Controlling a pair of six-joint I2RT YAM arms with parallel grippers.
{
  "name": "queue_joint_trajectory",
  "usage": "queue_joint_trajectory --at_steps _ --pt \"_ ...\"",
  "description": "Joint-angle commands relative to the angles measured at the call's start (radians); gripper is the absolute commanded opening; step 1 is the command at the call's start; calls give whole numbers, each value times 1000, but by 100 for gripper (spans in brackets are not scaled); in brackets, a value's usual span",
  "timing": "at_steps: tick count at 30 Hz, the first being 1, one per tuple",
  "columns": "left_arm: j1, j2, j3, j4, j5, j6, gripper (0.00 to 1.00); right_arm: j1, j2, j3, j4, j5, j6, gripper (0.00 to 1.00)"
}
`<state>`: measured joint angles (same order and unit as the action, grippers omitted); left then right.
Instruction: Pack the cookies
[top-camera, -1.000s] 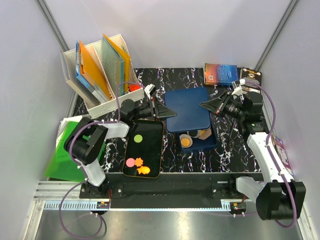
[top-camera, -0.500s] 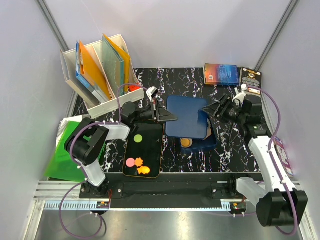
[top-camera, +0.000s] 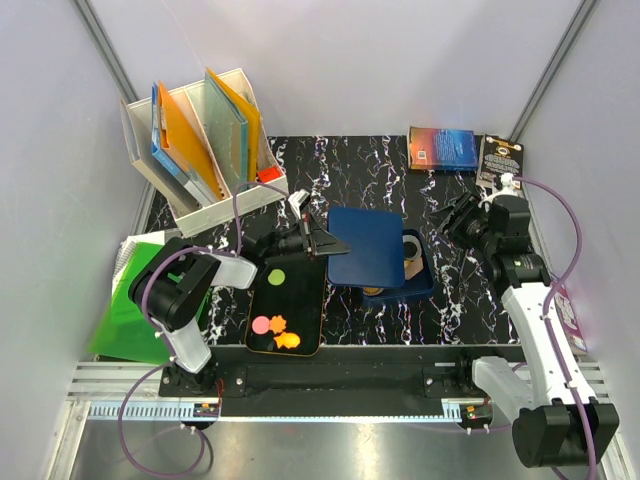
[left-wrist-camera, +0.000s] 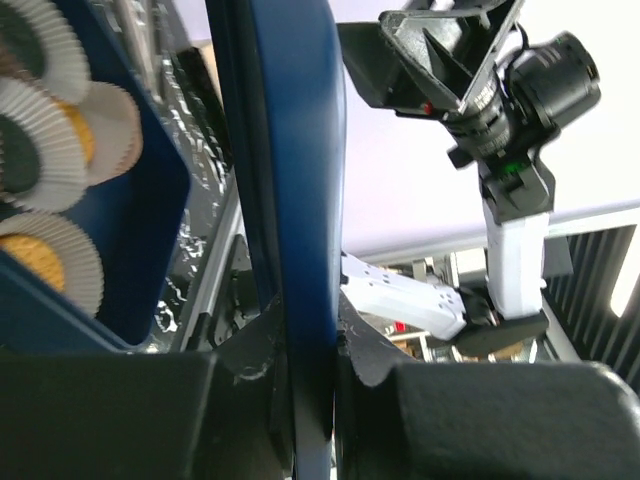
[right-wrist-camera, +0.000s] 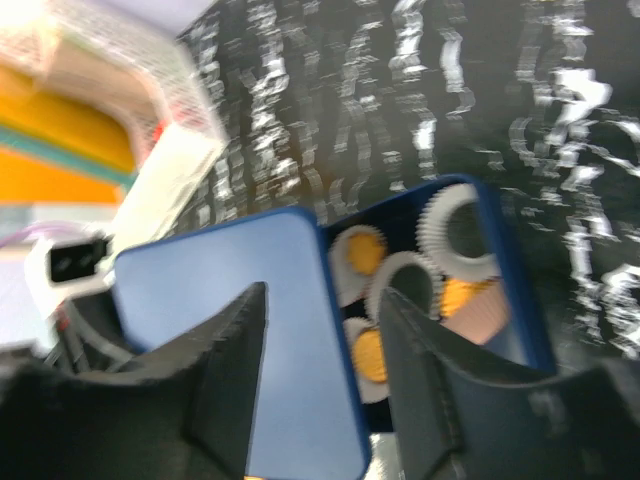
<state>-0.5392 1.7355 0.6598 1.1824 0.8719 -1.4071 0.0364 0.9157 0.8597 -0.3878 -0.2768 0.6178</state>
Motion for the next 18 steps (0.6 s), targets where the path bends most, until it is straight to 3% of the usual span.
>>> queue_joint_trajectory --at_steps 1,7,11,18 --pt "-5 -42 -23 45 -97 46 0 3 3 -51 -2 178 -1 53" --pt "-21 -73 -32 -75 -177 123 0 2 61 -142 1 312 83 37" --pt "-33 -68 -12 -133 -212 149 0 2 130 -181 12 346 100 34" --pt "-50 19 26 -73 -209 99 0 3 206 -221 52 358 103 34"
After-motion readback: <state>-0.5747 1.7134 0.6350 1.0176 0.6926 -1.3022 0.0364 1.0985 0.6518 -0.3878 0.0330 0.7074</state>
